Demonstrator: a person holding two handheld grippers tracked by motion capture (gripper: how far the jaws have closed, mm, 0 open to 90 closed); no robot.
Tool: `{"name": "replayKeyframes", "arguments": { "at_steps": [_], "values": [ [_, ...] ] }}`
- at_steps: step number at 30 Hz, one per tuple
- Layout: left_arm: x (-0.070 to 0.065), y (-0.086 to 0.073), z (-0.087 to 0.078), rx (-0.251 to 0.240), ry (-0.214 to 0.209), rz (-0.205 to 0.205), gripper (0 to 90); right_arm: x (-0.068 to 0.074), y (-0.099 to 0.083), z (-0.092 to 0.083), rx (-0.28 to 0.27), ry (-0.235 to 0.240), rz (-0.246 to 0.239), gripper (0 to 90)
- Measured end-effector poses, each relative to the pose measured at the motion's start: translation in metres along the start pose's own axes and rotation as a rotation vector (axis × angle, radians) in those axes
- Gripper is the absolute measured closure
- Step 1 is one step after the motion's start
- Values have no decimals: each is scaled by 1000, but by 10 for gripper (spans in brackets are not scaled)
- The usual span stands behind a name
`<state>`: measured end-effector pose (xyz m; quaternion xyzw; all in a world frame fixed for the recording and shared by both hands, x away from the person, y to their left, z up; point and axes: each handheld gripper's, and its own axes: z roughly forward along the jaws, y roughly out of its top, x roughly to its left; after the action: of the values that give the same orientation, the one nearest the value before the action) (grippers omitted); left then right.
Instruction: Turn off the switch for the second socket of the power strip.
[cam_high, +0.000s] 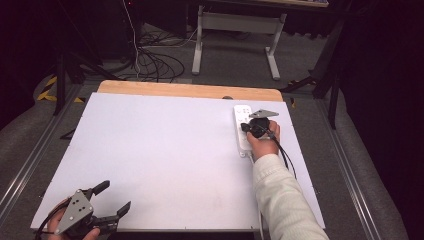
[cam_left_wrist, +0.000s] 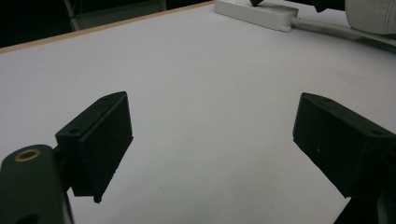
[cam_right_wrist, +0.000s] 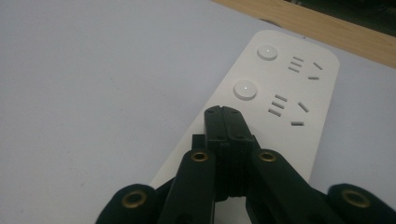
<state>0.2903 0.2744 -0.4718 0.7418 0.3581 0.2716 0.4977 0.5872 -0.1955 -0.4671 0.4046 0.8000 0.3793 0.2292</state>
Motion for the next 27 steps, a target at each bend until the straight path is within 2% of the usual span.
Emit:
{"name": "replayKeyframes", "arguments": {
  "at_steps": [6, 11, 16, 20, 23, 27],
  "values": [
    [0, 0, 0, -1, 2, -4, 126, 2, 0, 0, 5, -4, 0, 900],
    [0, 0, 0, -1, -1, -6, 125, 1, -2, 0, -13, 3, 12, 900],
    [0, 0, 0, -3, 0, -16, 125, 2, 0, -1, 4, -11, -2, 900],
    [2, 0, 1, 0, 0, -4, 125, 4, 2, -3, -1, -34, -13, 900],
    [1, 1, 2, 1, -1, -7, 125, 6, 4, -6, 19, -51, -46, 900],
    [1, 1, 2, 0, -2, -10, 125, 8, 7, -12, -22, -35, -35, 900]
  ]
}}
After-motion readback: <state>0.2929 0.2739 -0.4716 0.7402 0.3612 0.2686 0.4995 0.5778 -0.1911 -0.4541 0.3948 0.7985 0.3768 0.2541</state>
